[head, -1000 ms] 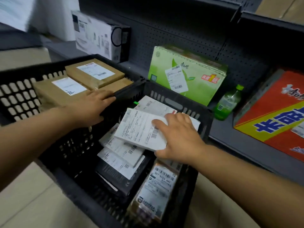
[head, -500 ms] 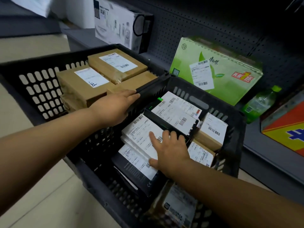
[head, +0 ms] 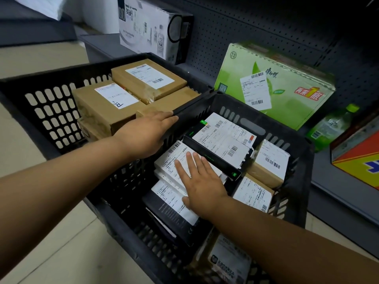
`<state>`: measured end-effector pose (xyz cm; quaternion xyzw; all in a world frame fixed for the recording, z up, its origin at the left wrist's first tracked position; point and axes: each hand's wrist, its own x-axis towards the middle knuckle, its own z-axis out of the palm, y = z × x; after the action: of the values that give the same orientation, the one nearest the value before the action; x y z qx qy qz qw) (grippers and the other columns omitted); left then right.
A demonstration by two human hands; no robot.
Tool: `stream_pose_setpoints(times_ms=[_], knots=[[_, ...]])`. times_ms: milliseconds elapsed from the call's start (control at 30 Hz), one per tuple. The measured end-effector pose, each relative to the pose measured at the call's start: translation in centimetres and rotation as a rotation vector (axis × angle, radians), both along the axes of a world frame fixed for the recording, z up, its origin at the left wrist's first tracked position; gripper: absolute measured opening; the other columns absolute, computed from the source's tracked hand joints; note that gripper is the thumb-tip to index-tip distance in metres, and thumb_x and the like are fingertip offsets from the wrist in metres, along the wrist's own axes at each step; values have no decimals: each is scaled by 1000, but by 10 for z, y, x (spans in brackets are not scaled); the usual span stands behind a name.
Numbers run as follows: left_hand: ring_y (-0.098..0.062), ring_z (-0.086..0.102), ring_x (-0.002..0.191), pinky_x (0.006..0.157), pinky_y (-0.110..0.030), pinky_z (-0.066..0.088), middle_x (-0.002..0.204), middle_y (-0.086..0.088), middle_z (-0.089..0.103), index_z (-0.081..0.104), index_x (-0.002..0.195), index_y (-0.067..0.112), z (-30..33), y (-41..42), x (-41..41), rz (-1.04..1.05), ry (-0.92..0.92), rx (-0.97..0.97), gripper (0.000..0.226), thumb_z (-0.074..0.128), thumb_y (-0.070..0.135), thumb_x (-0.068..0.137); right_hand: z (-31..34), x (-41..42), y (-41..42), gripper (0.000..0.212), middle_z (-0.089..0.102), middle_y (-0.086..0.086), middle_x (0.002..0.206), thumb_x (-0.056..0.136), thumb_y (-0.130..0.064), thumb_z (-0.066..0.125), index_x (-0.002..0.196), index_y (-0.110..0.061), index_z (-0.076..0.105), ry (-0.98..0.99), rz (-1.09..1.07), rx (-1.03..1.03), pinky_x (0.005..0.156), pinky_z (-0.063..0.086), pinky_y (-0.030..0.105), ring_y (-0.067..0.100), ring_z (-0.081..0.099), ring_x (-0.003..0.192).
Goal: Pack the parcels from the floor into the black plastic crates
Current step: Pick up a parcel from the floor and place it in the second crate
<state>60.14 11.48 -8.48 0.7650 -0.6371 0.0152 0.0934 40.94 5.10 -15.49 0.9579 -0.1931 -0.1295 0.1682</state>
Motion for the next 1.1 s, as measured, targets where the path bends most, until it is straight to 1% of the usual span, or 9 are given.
stream_pose_setpoints(times_ms=[233,467,633,700,767,867,967,1033,1100], knots=[[-20,16,143,113,-40,29,157,0,17,15,150,22,-1,1,-3,-5,-82,20,73,55,15,90,0,-1,0,93,-28,21,151,94,-50,40,139,-18,-35,-24,-35,56,117,-10,46,35,-26,140],[-21,16,143,112,-40,31,157,-3,18,13,150,20,0,3,-5,-6,-144,33,73,54,14,90,21,-13,3,101,-21,14,156,86,-61,46,145,-23,-26,-8,-94,127,117,-8,49,29,-21,143],[-20,13,144,111,-39,32,157,-3,16,12,150,19,8,5,-10,-20,-262,76,67,47,18,92,56,-48,6,93,-9,9,159,88,-55,49,149,-25,-16,-163,-184,162,116,-11,48,26,-14,145],[-21,12,144,110,-38,29,157,-3,17,14,150,18,13,5,-17,-40,-363,100,64,42,19,92,71,-72,4,88,3,8,159,89,-51,50,150,-24,-7,-253,-191,144,117,-9,48,25,-6,146],[-22,15,144,109,-37,31,156,-4,21,18,150,18,18,0,-31,-79,-404,79,63,42,21,92,85,-102,0,83,22,9,155,86,-46,54,151,-22,8,-333,-186,89,117,-2,48,27,11,145],[-29,38,135,97,-41,45,144,-10,44,39,143,12,28,-20,-71,-179,-379,-18,64,60,17,82,101,-159,-13,74,52,7,136,74,-39,64,140,-18,39,-452,-198,-30,112,20,49,29,44,130],[-34,59,110,75,-41,55,122,-16,62,58,125,4,39,-49,-129,-315,-353,-147,70,78,12,59,115,-225,-29,71,58,8,126,67,-34,70,132,-15,50,-463,-224,-122,112,25,46,30,53,119],[-35,61,106,72,-40,55,122,-16,61,57,125,3,47,-65,-176,-411,-331,-215,66,73,12,62,120,-272,-37,72,60,9,123,64,-34,71,131,-14,51,-444,-251,-183,108,22,43,31,55,116],[-34,59,108,73,-41,56,129,-15,57,51,131,6,52,-80,-221,-495,-307,-256,66,65,14,67,124,-321,-46,72,61,9,120,63,-33,73,129,-13,53,-391,-298,-220,106,24,42,30,56,114]])
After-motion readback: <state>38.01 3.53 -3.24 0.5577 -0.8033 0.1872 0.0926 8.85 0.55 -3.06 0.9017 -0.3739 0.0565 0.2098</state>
